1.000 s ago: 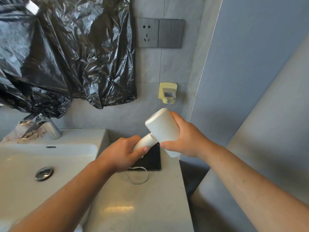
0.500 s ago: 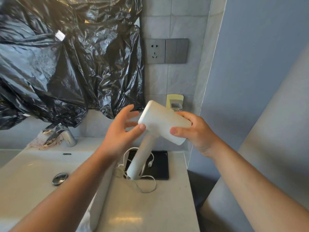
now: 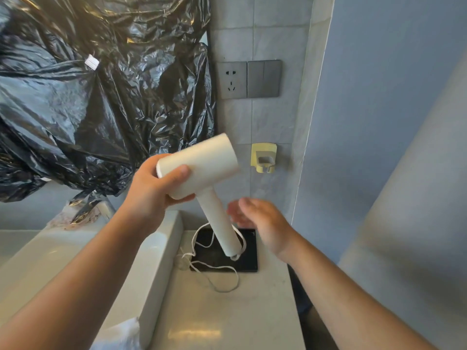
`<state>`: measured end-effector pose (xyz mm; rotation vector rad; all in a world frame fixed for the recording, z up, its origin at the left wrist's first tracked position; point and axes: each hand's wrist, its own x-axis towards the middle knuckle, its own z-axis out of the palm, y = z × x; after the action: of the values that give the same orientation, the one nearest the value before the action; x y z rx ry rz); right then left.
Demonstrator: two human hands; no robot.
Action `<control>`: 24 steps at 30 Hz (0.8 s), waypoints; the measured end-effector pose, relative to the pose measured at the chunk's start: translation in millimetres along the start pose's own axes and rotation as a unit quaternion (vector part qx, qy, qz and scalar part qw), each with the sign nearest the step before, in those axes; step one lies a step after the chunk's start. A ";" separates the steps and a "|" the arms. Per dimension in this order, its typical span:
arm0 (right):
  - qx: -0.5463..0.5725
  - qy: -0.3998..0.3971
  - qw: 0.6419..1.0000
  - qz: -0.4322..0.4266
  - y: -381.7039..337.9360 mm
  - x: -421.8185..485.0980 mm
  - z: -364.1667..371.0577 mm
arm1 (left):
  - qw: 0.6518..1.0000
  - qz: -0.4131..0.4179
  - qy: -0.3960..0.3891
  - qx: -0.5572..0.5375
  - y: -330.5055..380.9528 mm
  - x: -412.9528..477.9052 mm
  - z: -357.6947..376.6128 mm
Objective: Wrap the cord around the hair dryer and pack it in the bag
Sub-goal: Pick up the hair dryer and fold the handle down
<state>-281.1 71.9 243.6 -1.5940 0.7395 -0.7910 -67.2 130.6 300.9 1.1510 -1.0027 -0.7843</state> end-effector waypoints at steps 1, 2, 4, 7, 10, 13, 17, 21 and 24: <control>-0.029 -0.023 0.999 0.004 5.5 -2.8 5.1 | 1.000 -0.003 0.024 -0.012 0.2 2.1 -3.8; -0.050 -0.036 0.998 0.010 8.6 -4.7 10.9 | 0.999 -0.006 0.043 -0.023 -0.1 4.0 -8.2; -0.108 -0.034 0.994 0.010 10.5 -3.8 18.8 | 0.997 -0.018 0.063 -0.038 -2.2 7.6 -17.1; -0.198 0.033 0.979 -0.017 8.0 1.0 28.0 | 0.994 -0.052 0.057 -0.081 -8.4 12.1 -30.0; -0.197 0.087 0.976 -0.045 -4.3 6.4 31.6 | 0.989 -0.086 0.040 -0.112 -13.0 16.4 -48.1; -0.203 0.117 0.970 -0.072 -25.0 12.6 35.9 | 0.988 -0.120 0.022 -0.098 -17.2 19.0 -76.5; -0.194 0.126 0.969 -0.090 -54.5 23.8 57.4 | 0.983 -0.164 0.011 -0.084 -27.7 19.2 -105.6; -0.154 0.150 0.967 -0.140 -78.2 35.1 87.3 | 0.961 -0.240 0.064 -0.124 -37.3 16.1 -113.8; -0.086 0.132 0.975 -0.155 -93.2 42.8 103.5 | 0.922 -0.334 0.059 -0.186 -39.3 11.4 -118.9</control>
<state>-167.8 109.3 327.3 -1.8084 0.7732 -1.2103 47.3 153.3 254.3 1.1884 -0.3135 -1.3627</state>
